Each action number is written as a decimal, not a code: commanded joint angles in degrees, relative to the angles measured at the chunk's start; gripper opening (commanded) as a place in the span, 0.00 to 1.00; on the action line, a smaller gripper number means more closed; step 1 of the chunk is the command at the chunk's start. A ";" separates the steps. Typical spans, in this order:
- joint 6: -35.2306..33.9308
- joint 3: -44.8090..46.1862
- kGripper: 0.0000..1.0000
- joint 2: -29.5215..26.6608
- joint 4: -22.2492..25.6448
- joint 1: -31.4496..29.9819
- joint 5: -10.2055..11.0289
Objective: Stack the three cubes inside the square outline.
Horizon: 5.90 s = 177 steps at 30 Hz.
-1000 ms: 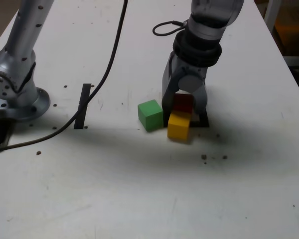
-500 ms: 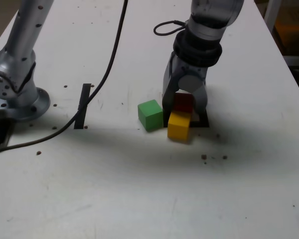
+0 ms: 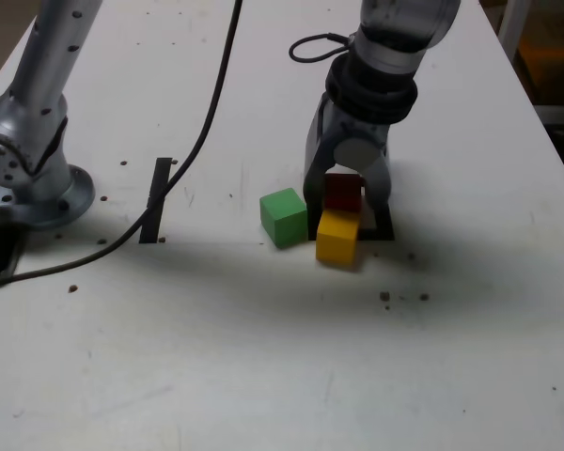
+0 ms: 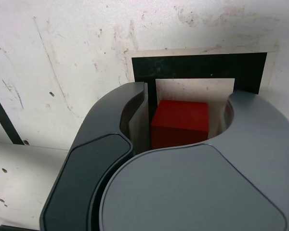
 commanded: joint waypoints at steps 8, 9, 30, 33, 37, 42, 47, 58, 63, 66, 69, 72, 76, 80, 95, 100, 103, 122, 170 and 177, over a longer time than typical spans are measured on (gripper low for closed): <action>0.01 -2.15 0.70 -0.28 2.40 -0.01 0.75; 0.00 -2.30 0.70 -0.37 2.74 -0.01 0.80; -8.01 -6.33 0.71 -15.01 13.63 -8.13 3.48; -10.17 -5.00 0.71 -15.39 12.56 -11.04 2.73; -12.15 -3.82 0.71 -14.70 10.46 -14.16 1.29; -13.45 -4.21 0.71 -13.00 8.62 -16.82 0.34; -13.83 -4.72 0.71 -11.53 8.25 -17.81 -0.21; -13.09 -4.87 0.71 -7.58 7.01 -17.85 -0.76; -12.38 -4.95 0.71 -5.25 5.83 -17.82 -1.63; -12.19 -4.67 0.71 -4.79 5.53 -17.78 -1.86; -12.01 -4.22 0.71 -4.62 5.33 -17.70 -2.14; -11.74 -3.59 0.71 -4.48 5.19 -17.54 -2.49; -11.17 -2.89 0.71 -4.13 4.95 -17.26 -3.04; -10.71 -2.70 0.71 -3.72 4.59 -17.09 -3.41; -9.35 -2.23 0.71 -1.91 3.31 -16.27 -4.19; -8.57 -2.27 0.71 -0.96 2.75 -15.64 -4.31; -8.22 -2.49 0.71 -0.39 2.44 -15.38 -4.35; -5.93 -2.19 0.71 1.83 0.77 -13.96 -4.88; -12.44 -5.32 0.26 -7.15 6.42 -13.03 -1.24; -8.94 -5.22 0.26 -4.50 5.57 -8.56 -0.43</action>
